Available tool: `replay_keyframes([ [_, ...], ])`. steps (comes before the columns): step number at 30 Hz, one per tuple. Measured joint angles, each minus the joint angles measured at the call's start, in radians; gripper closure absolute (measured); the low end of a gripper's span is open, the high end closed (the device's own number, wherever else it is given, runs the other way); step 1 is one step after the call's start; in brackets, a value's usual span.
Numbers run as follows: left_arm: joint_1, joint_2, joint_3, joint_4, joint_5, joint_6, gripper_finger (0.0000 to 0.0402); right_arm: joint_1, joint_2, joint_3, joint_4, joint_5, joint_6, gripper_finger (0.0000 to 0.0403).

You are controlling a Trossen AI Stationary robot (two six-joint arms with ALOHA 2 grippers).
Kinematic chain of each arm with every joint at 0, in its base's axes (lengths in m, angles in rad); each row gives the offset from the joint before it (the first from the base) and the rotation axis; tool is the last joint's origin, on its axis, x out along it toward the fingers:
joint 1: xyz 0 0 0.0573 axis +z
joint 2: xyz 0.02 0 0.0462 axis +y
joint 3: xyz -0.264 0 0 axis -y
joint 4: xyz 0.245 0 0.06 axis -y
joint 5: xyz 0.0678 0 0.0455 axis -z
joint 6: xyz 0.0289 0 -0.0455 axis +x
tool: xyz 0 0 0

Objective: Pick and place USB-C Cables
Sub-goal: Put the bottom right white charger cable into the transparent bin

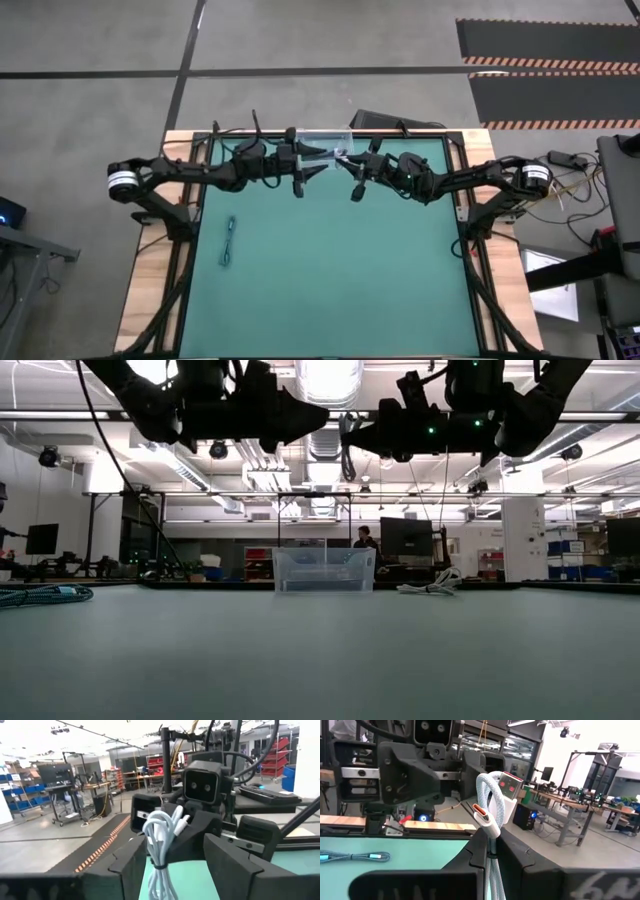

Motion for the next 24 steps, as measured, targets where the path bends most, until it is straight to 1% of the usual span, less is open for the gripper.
replay_keyframes([
  [5,0.011,0.001,0.000,0.029,0.000,0.000,0.0218,0.000,0.000,0.000,0.001,0.000,-0.002,0.0385],
  [24,0.012,0.006,0.018,0.037,0.009,0.001,0.0218,0.000,0.000,0.000,-0.003,-0.004,-0.003,0.0385],
])
